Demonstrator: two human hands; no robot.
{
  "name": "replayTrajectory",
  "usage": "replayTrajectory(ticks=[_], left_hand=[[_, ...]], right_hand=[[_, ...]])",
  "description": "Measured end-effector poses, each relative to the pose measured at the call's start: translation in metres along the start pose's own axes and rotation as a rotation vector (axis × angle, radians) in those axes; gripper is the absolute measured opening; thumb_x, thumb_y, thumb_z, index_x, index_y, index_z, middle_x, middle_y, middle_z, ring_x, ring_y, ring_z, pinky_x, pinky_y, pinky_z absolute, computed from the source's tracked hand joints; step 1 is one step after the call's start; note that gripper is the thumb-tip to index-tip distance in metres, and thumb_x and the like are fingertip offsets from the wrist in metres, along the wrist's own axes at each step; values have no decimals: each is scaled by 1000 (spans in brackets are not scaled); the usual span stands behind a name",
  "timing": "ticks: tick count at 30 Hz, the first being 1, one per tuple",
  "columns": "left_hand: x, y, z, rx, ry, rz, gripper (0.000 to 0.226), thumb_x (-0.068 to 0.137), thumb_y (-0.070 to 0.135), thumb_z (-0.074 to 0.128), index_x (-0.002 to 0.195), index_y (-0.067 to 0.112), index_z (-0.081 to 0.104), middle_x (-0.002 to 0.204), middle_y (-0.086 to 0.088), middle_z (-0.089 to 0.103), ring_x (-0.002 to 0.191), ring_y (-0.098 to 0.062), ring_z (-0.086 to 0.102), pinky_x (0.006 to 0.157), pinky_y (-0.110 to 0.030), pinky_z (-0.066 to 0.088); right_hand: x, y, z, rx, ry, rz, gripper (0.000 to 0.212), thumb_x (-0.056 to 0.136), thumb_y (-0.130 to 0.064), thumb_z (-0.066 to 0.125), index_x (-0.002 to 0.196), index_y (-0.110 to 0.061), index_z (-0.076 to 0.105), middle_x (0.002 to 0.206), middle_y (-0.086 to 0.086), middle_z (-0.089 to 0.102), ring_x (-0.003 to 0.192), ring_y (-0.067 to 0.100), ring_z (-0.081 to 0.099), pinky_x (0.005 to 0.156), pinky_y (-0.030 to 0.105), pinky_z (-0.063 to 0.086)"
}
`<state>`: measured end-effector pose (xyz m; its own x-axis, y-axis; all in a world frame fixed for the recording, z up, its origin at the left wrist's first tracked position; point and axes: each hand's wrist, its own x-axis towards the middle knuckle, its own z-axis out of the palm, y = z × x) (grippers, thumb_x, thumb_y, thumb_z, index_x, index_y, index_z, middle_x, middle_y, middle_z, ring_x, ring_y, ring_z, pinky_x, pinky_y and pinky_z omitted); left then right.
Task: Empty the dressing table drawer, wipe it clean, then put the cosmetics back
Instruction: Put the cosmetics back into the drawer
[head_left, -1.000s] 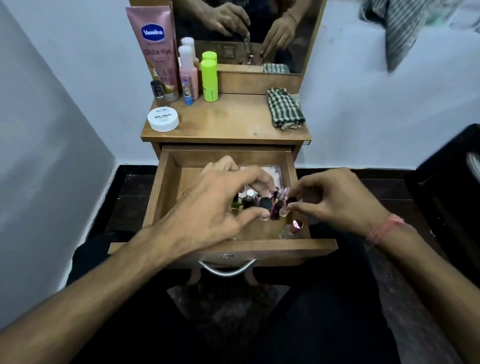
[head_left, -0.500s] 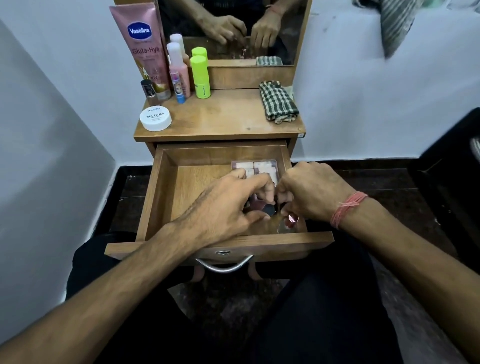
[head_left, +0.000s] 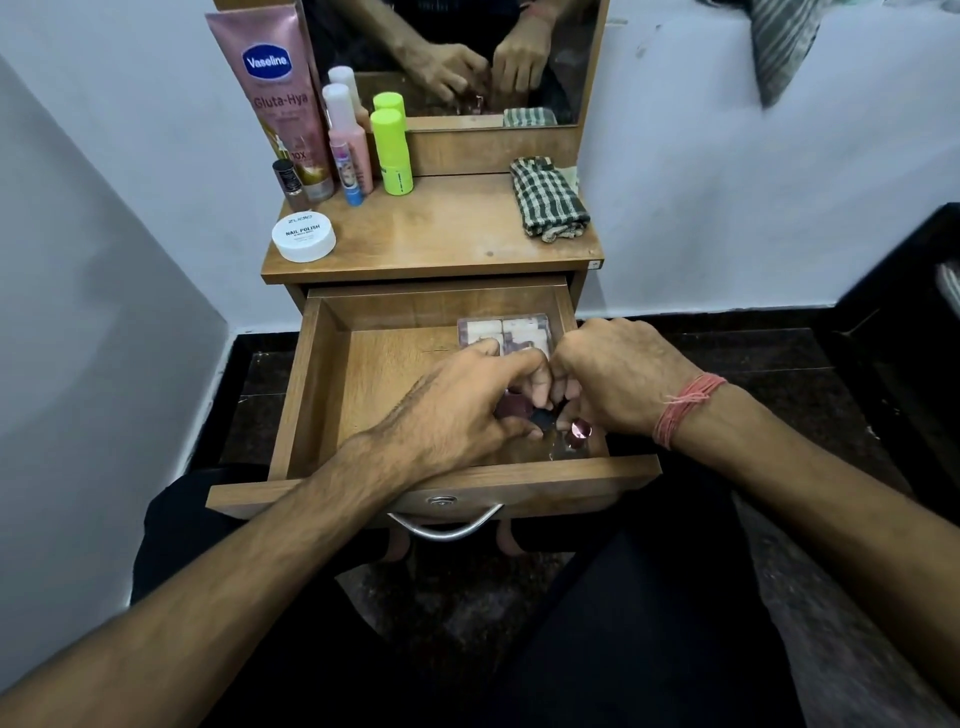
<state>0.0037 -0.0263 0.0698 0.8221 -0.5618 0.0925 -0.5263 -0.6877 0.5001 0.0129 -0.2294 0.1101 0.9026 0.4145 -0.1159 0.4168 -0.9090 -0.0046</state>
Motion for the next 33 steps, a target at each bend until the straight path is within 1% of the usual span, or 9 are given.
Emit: replayTrajectory(ticks=[6,10,13,17,21,24,27,30,33], left_hand=[[2,3,1,42,-46,6,32,89,42,92,102,38,63,95,22,45,86,8,46,70,-25,43],[3,5,1,129,-45,27,34,92,44,89,98,41,55,93,21,38,78,7,42,62,-14,27],[4,2,2,156,-30,47,38,92,45,87,96,44,50,92,20,37,78,5,42,61,-18,29],[0,-1,-6,97,1,66,36,85,37,94,97,40,61,89,30,37,87,18,46,65,-7,36],[-11,-14,-21,-13,57,141,31,83,34,93,102,39,69,95,26,63,98,3,57,83,-32,57],[-23,-19,-47,-42,172,90,22,86,32,91,99,36,74,96,23,73,92,0,59,79,-33,56],[-23,-41,-97,-127,373,-33,12,93,26,83,99,34,77,95,20,79,92,0,68,75,-23,51],[-10,-83,-151,-89,635,-213,7,99,28,80,104,32,82,98,21,80,84,10,68,70,-11,45],[10,-128,-184,80,729,-350,15,101,39,79,115,36,83,107,20,78,86,7,67,83,-28,58]], right_hand=[[-6,8,-1,43,31,14,17,81,-43,91,91,-37,78,91,-15,71,92,13,65,74,27,42],[-8,12,-7,111,-3,29,17,80,-43,92,90,-37,80,81,-21,72,85,4,64,68,25,41],[-10,13,-14,172,14,29,17,78,-40,94,87,-36,80,76,-21,70,81,1,66,72,28,52],[-6,14,-23,256,85,-12,16,77,-32,95,82,-35,79,71,-22,69,70,-8,60,63,21,40],[7,6,-33,380,224,-53,19,79,-30,93,92,-36,80,74,-24,72,73,-14,61,62,17,38],[27,-10,-43,492,361,-98,25,87,-39,86,110,-34,78,81,-25,73,80,-13,61,68,17,40],[62,-30,-53,540,460,-132,27,93,-34,80,120,-32,77,90,-22,74,71,-1,64,71,23,48],[111,-48,-60,477,559,-161,31,96,-32,76,127,-31,75,103,-20,71,72,-5,55,83,34,55],[161,-67,-68,345,544,-127,37,99,-37,69,136,-34,69,116,-11,69,90,13,62,87,43,57]])
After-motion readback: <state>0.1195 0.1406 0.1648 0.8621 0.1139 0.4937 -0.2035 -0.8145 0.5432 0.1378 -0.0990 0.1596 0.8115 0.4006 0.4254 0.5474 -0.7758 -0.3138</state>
